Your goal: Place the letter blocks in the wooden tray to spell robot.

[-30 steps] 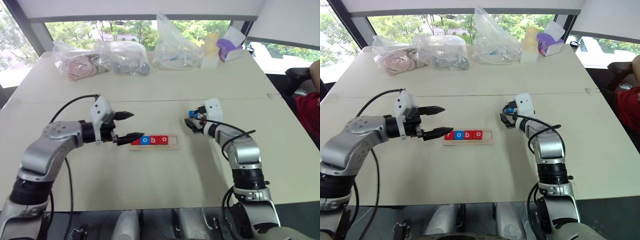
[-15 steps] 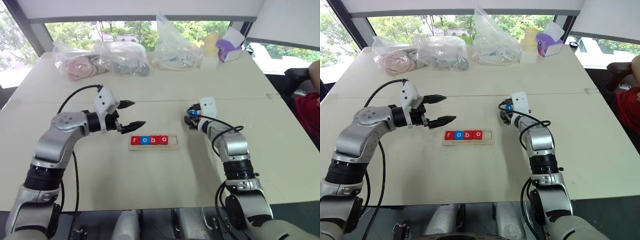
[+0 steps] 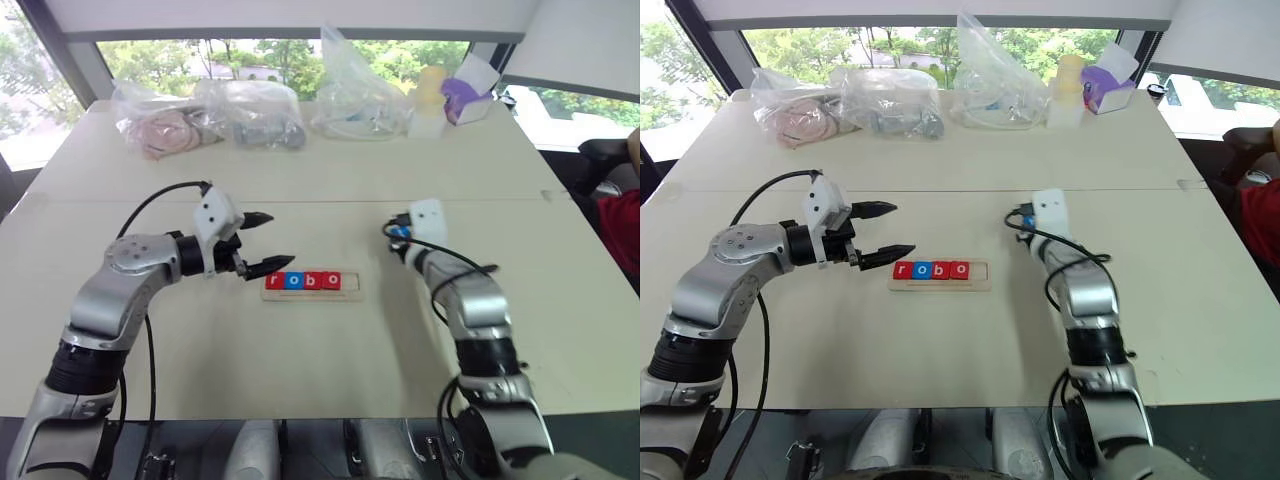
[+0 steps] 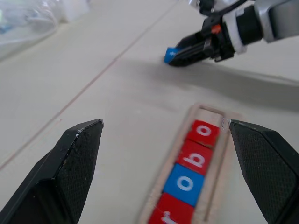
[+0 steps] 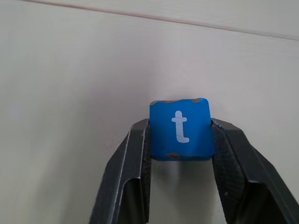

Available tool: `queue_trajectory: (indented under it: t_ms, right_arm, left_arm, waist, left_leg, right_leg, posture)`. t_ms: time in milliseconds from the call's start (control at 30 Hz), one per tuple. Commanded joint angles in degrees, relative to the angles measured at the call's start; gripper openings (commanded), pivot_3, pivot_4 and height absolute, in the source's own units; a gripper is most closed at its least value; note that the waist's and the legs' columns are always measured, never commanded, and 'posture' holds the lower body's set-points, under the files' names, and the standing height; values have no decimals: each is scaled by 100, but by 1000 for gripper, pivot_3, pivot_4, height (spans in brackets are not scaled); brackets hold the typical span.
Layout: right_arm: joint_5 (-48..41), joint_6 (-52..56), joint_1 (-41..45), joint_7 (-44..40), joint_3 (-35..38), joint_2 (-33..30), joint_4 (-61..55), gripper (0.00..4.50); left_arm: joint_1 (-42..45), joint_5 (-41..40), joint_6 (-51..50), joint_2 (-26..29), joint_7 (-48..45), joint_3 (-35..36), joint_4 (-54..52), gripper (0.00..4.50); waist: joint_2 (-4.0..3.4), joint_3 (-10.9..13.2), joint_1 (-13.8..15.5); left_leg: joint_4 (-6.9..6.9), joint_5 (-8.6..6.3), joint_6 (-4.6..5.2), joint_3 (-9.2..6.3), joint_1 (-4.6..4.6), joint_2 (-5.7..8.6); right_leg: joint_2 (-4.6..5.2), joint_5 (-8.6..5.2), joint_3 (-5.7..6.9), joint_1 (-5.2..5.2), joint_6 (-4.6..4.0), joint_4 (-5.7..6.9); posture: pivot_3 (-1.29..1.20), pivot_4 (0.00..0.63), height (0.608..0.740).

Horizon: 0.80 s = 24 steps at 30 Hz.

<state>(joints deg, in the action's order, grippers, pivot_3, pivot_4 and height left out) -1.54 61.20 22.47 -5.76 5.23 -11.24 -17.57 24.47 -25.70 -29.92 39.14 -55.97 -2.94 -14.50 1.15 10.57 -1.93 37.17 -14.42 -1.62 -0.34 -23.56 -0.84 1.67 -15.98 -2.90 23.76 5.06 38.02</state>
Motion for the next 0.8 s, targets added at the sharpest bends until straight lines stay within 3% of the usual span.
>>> queue_trajectory:
  t_ms: [33, 200, 400, 633, 733, 800]
  right_arm:
    - [-169, 1174, -339, 130, 203, 287, -1533, 1177]
    - [-237, 2660, -552, 292, 594, 1254, -2473, 1177]
    - [8, 2529, -882, 680, 342, 1538, -2320, 1177]
    - [46, 2264, -911, 797, 293, 1496, -2176, 4428]
    - [-2, 2084, -785, 653, 368, 1154, -2273, 4428]
    - [-200, 1296, -630, -8, 372, 260, -2116, 4428]
  left_arm:
    - [20, -163, -71, 94, -392, -242, -365, 4500]
    - [134, -318, -302, 101, -820, -543, -450, 4500]
    - [346, -175, -177, -24, -930, -705, -154, 4500]
    - [275, -183, -207, 11, -973, -657, -146, 4500]
    - [255, -224, -253, 30, -958, -585, -154, 4500]
    - [238, -383, -399, 85, -987, -473, -233, 4500]
  waist:
    - [0, 0, -32]
    - [-1, -1, -77]
    - [1, -2, -52]
    - [4, -4, -49]
    - [4, -4, -44]
    - [3, -2, -50]
  left_leg:
    - [0, 0, 0, 0, 2, -2]
    - [0, 1, 0, 0, 24, -12]
    - [5, 3, -2, 2, 18, -5]
    - [3, 3, -2, 2, 18, -5]
    - [5, 3, -2, 1, 17, -4]
    - [5, 3, -2, 4, 15, -2]
  right_leg:
    - [-2, 0, 0, 0, 0, 1]
    - [-21, 2, -3, -7, -10, 9]
    - [-13, 1, -2, -10, -8, 0]
    - [-12, 0, -2, -12, -5, -4]
    - [-10, 0, -1, -14, -5, -5]
    - [-7, 0, -2, -13, -5, -8]
  posture:
    - [0, 150, 735]
    - [0, 150, 735]
    - [0, 150, 735]
    - [0, 150, 735]
    - [0, 150, 735]
    - [0, 150, 735]
